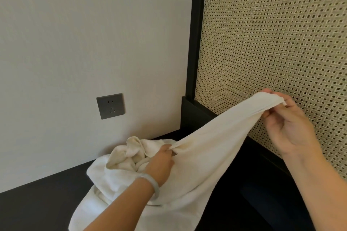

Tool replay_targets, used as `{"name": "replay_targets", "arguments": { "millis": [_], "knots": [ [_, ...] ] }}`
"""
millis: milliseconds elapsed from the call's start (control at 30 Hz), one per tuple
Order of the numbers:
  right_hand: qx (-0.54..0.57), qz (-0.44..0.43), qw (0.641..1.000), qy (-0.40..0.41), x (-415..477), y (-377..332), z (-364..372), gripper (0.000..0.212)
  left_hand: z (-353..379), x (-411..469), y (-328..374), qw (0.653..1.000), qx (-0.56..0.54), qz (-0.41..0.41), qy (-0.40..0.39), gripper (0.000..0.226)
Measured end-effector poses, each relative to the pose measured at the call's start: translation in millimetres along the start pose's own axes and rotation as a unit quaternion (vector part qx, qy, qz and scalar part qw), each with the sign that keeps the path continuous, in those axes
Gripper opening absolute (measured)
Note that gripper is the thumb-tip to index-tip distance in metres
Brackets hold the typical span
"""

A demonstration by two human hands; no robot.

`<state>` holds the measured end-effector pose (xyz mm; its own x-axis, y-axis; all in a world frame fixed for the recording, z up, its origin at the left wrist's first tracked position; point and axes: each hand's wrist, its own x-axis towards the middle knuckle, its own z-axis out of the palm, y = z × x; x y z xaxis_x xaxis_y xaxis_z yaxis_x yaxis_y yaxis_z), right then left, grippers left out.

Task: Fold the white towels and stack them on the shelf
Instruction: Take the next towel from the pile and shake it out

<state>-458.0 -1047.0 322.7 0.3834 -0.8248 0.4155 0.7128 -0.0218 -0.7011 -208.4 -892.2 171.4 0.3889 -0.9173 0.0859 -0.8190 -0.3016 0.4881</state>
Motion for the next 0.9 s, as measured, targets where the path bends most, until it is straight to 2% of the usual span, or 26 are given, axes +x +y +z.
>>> {"name": "replay_targets", "arguments": {
  "millis": [100,200,300,433,533,633,700,800,900],
  "knots": [
    [0.002,-0.008,1.0,0.026,5,-3,-2,0.035,-12,-1,-5,0.997,-0.03,0.016,0.076,0.026],
    [0.002,-0.013,1.0,0.02,7,-4,-1,0.025,-26,-4,-8,0.992,-0.053,0.042,0.104,0.019],
    [0.002,-0.023,0.999,0.025,12,-2,3,0.028,-38,-7,-13,0.99,-0.051,0.046,0.125,0.018],
    [-0.003,-0.023,1.0,0.009,16,2,8,0.026,-46,-14,-19,0.996,-0.015,0.055,0.074,0.029],
    [-0.005,-0.021,1.0,-0.015,17,4,13,0.039,-41,-17,-14,0.996,0.026,0.088,0.019,0.04],
    [-0.01,-0.02,1.0,-0.017,17,4,14,0.042,-27,-16,-9,0.993,0.059,0.103,-0.016,0.049],
    [-0.011,-0.016,1.0,-0.014,16,5,12,0.041,-17,-14,-8,0.989,0.089,0.112,-0.026,0.057],
    [-0.015,-0.015,1.0,-0.009,14,5,8,0.023,-4,-8,-11,0.985,0.143,0.094,-0.029,0.072],
    [-0.007,-0.015,1.0,-0.02,11,3,6,0.033,3,-2,-15,0.986,0.152,0.059,-0.029,0.071]
  ]
}}
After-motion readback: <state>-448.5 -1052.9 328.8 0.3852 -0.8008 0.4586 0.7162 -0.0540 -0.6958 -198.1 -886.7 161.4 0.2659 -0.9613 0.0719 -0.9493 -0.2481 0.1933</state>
